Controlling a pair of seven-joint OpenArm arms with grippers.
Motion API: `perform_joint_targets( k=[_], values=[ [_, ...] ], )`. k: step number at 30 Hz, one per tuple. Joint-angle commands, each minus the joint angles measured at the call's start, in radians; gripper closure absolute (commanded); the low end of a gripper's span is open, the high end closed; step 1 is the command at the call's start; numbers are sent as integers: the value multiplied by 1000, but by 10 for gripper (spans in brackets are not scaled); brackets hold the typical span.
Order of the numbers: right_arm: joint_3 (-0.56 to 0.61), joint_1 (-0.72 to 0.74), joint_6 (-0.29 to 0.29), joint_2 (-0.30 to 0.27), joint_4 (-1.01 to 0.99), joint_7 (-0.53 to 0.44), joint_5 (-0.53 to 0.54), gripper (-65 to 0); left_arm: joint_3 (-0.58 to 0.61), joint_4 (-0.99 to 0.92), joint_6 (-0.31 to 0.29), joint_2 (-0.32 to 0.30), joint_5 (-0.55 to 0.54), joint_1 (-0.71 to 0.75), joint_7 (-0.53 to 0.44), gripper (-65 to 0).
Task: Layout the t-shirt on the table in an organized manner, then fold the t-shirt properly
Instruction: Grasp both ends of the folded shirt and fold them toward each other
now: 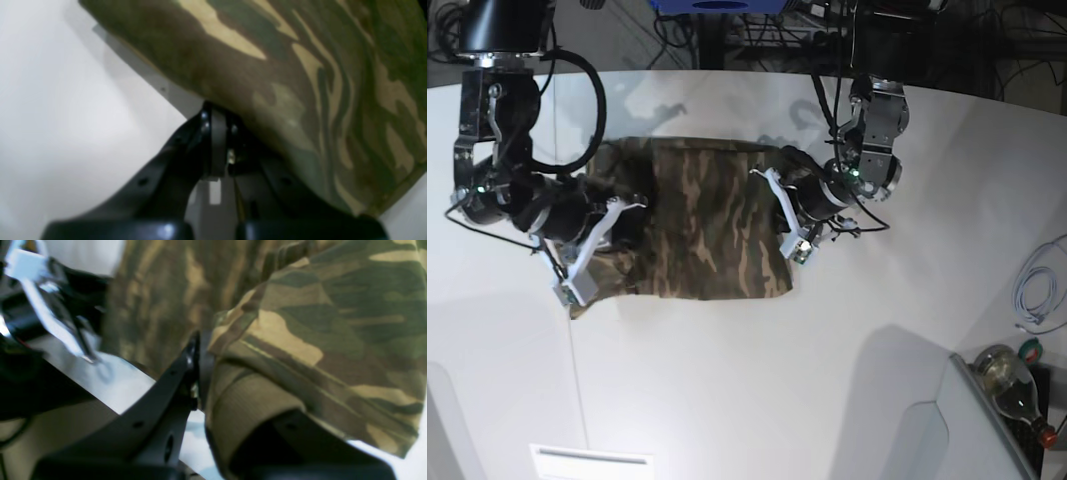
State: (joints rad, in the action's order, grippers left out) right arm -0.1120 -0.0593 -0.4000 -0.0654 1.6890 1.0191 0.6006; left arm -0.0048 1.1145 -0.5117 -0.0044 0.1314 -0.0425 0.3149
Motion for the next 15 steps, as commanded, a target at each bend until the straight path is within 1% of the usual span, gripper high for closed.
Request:
perform_joint_targets(
  k=[1, 5, 7, 10, 12, 15],
  values=[
    [18, 16, 11, 0, 32, -18, 26, -6, -2, 11, -6, 1, 7, -6, 13, 0],
    [114, 19, 56, 5, 55, -26, 28, -6, -7, 11, -6, -4, 7, -7, 14, 0],
    [137, 26, 75, 32, 52, -26, 26, -6, -10, 11, -6, -4, 7, -7, 14, 0],
    [143, 37, 77, 45, 49, -26, 26, -6, -10, 11, -6, -4, 7, -7, 14, 0],
    [162, 48, 77, 63, 47, -26, 25, -6, -10, 11, -6, -4, 7, -7, 14, 0],
    [196, 75, 77, 71, -20, -39, 23, -6, -10, 9, -6, -4, 7, -7, 14, 0]
  ],
)
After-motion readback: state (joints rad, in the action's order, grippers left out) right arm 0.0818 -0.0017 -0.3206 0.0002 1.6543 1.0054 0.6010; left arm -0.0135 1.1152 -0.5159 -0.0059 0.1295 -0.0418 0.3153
